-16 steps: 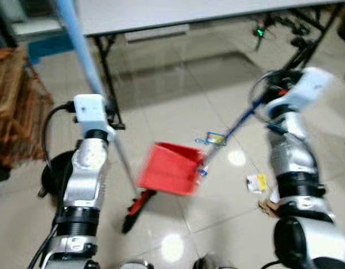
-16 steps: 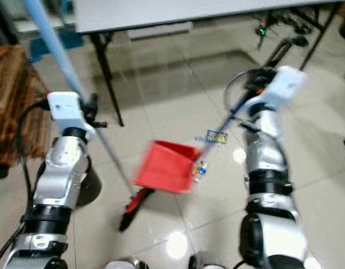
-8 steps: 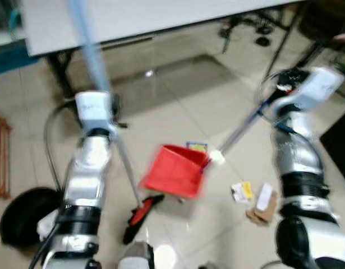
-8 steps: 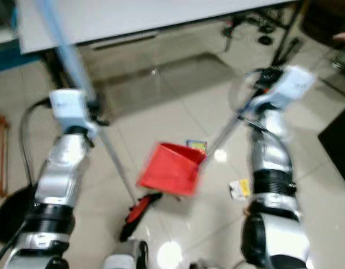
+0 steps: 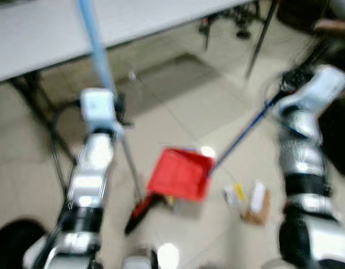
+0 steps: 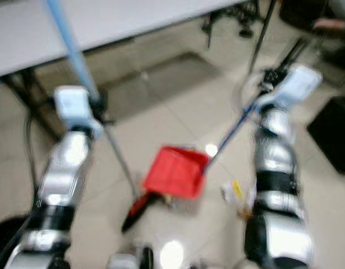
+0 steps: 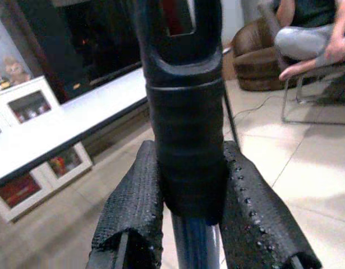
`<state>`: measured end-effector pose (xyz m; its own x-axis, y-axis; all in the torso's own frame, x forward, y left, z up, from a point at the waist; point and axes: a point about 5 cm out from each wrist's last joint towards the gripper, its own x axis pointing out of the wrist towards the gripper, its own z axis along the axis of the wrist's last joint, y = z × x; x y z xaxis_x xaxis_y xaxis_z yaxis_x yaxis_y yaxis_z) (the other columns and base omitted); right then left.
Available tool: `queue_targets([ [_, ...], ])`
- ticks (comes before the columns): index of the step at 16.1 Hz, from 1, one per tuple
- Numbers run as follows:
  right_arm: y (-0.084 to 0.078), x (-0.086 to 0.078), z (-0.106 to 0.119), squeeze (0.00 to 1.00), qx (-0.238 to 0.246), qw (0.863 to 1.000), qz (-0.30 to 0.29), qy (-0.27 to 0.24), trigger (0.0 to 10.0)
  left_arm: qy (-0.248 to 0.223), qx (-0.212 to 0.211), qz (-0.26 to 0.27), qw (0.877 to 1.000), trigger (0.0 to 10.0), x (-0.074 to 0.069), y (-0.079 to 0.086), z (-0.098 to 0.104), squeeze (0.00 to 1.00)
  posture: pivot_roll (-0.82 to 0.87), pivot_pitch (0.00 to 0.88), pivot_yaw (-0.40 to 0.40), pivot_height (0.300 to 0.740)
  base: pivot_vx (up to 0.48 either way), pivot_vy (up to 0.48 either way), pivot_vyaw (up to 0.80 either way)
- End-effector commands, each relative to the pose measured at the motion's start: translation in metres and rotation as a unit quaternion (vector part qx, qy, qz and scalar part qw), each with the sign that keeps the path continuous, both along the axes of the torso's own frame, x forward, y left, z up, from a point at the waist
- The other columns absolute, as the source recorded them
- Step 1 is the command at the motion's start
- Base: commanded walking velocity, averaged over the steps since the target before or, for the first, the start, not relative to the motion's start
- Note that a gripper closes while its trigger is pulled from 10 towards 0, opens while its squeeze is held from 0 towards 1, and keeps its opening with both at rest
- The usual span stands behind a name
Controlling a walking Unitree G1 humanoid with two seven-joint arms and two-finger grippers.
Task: Sweep floor
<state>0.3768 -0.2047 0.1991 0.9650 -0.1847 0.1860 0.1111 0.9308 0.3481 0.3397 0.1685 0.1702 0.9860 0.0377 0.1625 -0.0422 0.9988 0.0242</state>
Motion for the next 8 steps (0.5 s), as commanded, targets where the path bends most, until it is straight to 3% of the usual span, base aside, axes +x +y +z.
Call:
queue_targets([
  [1,-0.0077,-0.0012,0.0122,0.00,0.025,0.999,-0.011,-0.032,10.0,-0.018,0.011,-0.011,1.000,10.0,0.0002,-0.0054,0.0081,0.00,-0.02,0.102,0.020,0.740,0.000,0.000,0.00],
  [8,-0.0080,-0.0013,0.0123,0.00,0.025,0.999,-0.012,-0.033,10.0,-0.020,0.011,-0.012,1.000,10.0,0.0006,-0.0048,0.0093,0.00,-0.02,0.101,0.022,0.740,0.000,0.000,0.00],
])
